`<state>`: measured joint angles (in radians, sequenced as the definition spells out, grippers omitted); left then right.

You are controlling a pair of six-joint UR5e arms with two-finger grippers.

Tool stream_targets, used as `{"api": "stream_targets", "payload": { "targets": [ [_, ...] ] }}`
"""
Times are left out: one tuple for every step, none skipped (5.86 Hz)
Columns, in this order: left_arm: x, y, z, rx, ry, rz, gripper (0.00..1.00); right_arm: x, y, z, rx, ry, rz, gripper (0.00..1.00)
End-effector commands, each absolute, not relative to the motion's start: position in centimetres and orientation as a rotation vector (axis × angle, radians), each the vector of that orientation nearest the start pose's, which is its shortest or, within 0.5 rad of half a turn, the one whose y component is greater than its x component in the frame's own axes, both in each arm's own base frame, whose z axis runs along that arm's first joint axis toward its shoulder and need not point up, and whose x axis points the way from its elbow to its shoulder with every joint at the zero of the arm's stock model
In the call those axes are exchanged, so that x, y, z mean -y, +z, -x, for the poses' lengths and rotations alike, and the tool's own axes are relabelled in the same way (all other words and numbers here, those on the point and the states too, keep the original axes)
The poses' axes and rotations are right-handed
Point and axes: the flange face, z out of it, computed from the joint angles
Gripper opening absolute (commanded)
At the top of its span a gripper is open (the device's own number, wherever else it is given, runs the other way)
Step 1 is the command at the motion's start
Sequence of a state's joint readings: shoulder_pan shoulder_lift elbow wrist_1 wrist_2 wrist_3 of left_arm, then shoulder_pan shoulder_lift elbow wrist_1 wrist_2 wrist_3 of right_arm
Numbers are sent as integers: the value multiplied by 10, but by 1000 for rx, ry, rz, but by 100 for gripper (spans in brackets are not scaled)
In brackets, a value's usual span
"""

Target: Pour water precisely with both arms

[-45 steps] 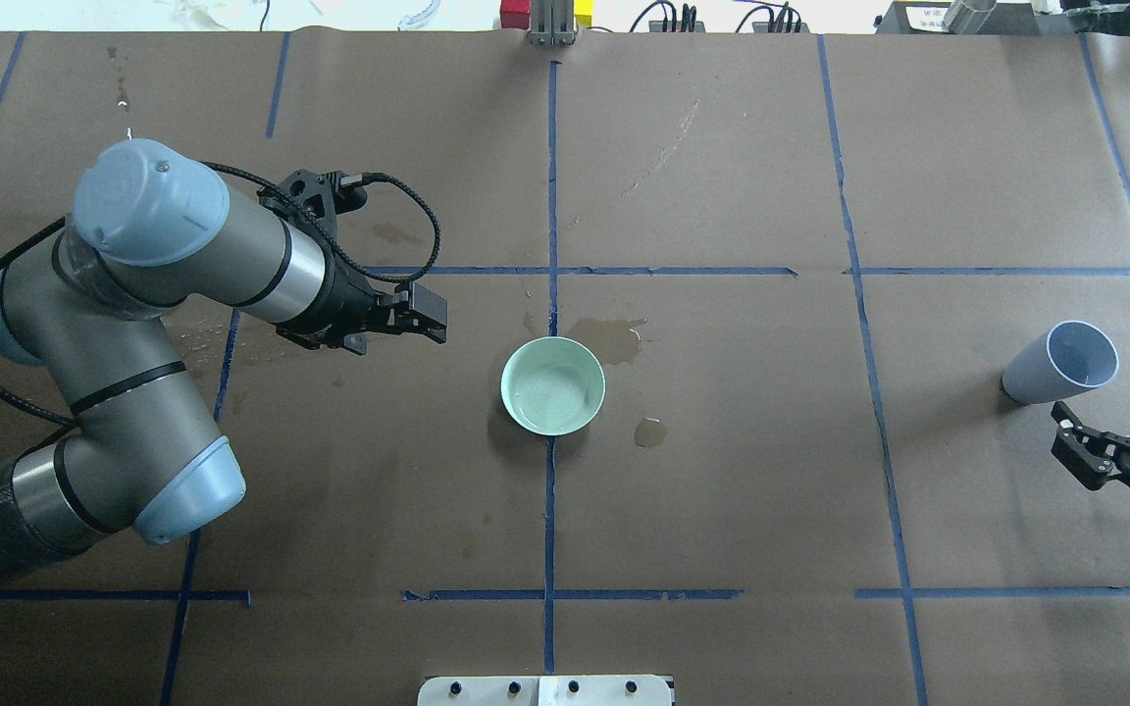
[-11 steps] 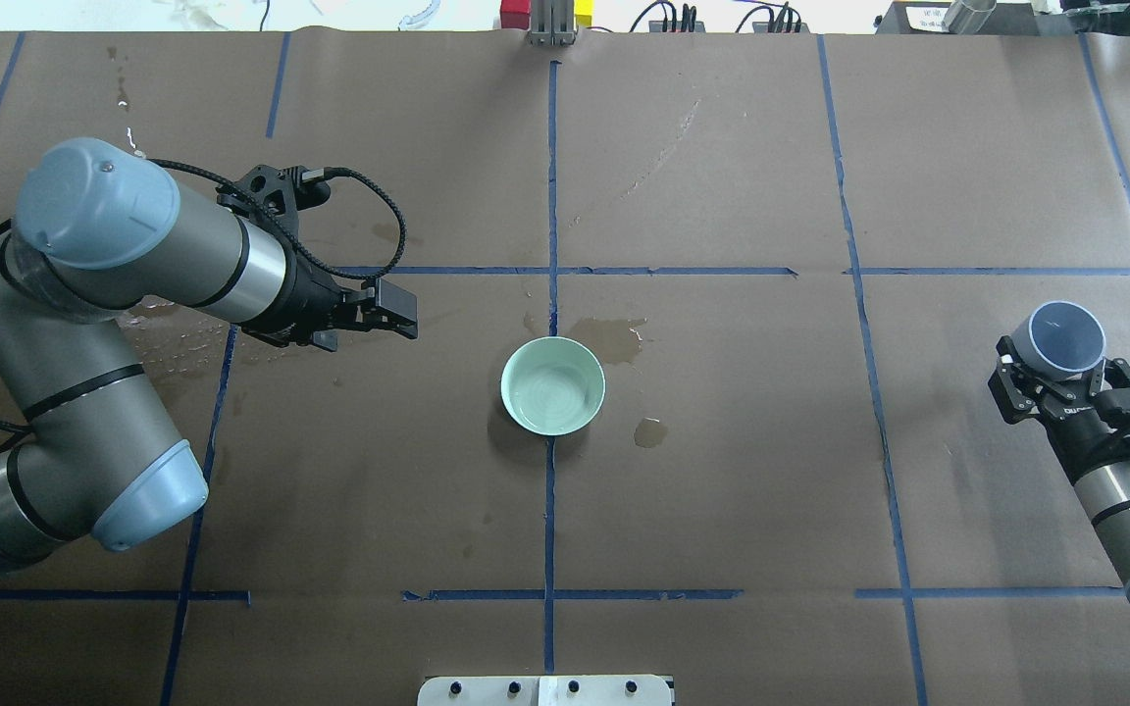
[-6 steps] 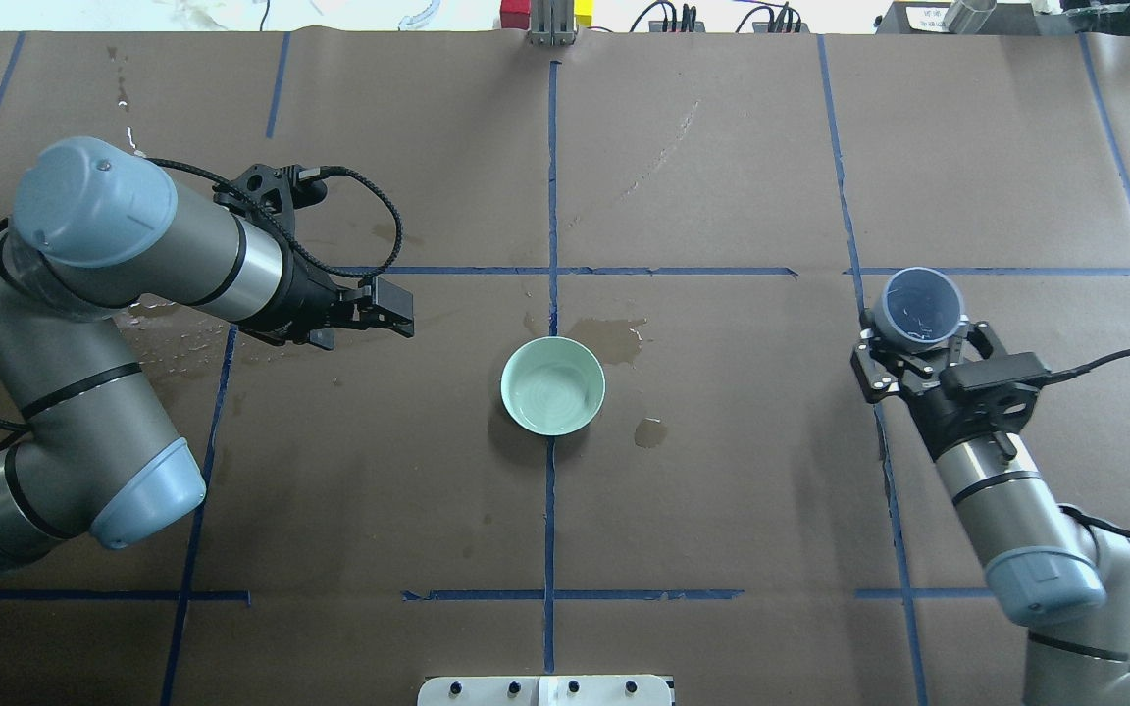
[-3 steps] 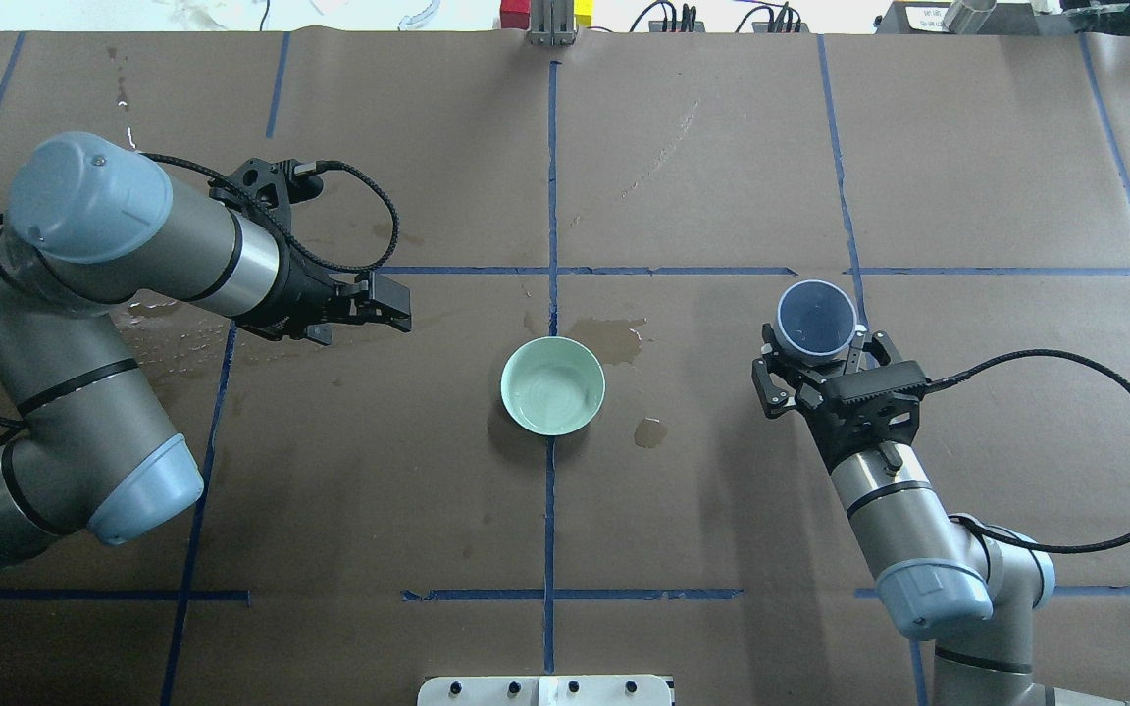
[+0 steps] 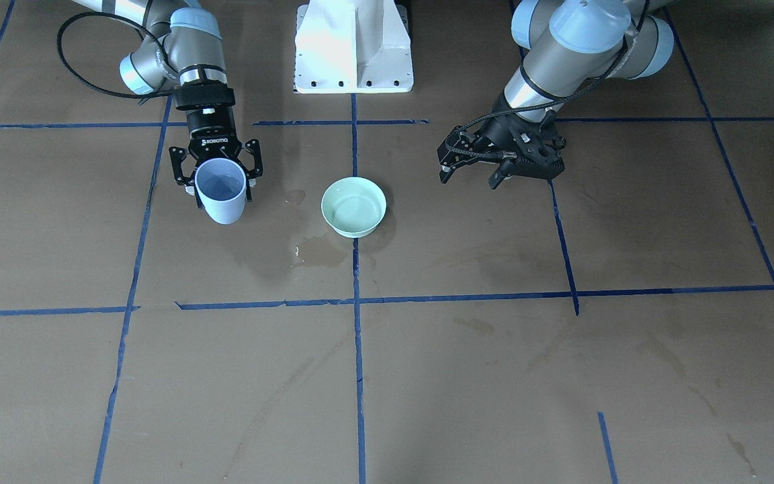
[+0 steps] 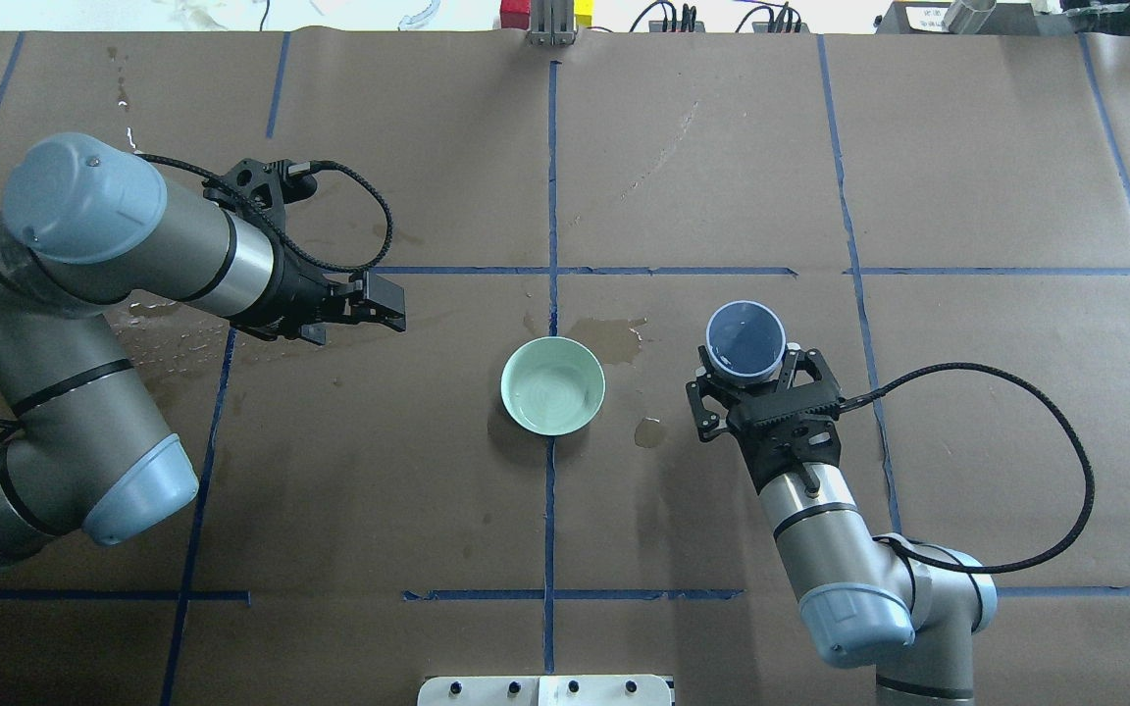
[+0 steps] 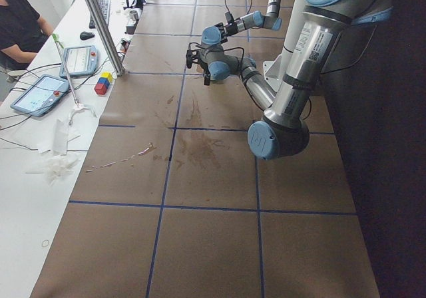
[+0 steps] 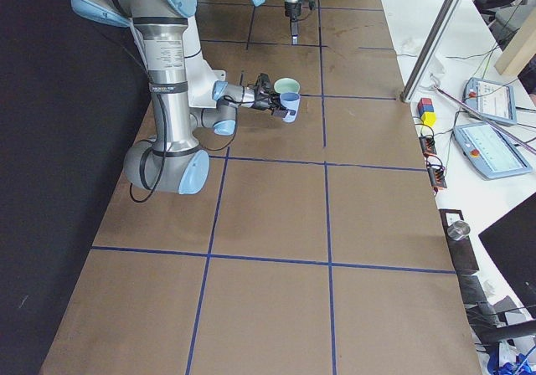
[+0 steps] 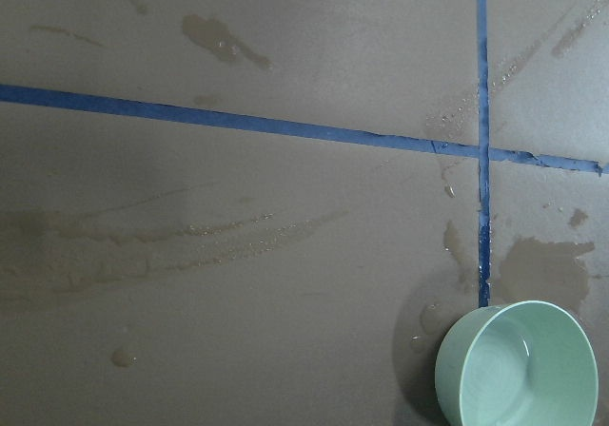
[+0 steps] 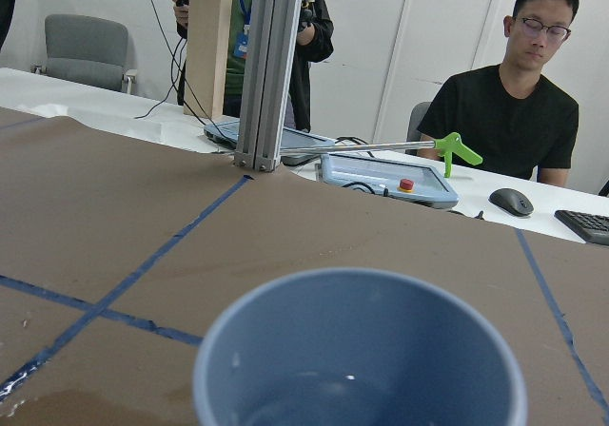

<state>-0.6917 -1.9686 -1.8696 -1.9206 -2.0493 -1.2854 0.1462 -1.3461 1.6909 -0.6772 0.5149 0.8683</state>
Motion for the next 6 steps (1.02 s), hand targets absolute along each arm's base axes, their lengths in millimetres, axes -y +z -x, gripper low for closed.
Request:
{"api": "stream_targets", "payload": {
  "targets": [
    [445, 262, -398, -1105, -116, -99, 99, 281, 323, 545, 560, 144, -1276, 14],
    [444, 262, -398, -1105, -116, -99, 99, 283, 307, 556, 511, 111, -1271, 14],
    [444, 267, -397, -1098, -119, -97, 99, 282, 307, 564, 455, 61, -1264, 14],
    [445, 269, -396, -1091, -127, -105, 99, 285, 291, 574, 392, -2, -1265, 14],
    [445, 269, -396, -1091, -127, -105, 99, 287, 287, 576, 348, -58, -1275, 11],
    [445, 270, -396, -1089, -127, -106, 99, 291, 277, 579, 329, -63, -1275, 12]
  ]
}}
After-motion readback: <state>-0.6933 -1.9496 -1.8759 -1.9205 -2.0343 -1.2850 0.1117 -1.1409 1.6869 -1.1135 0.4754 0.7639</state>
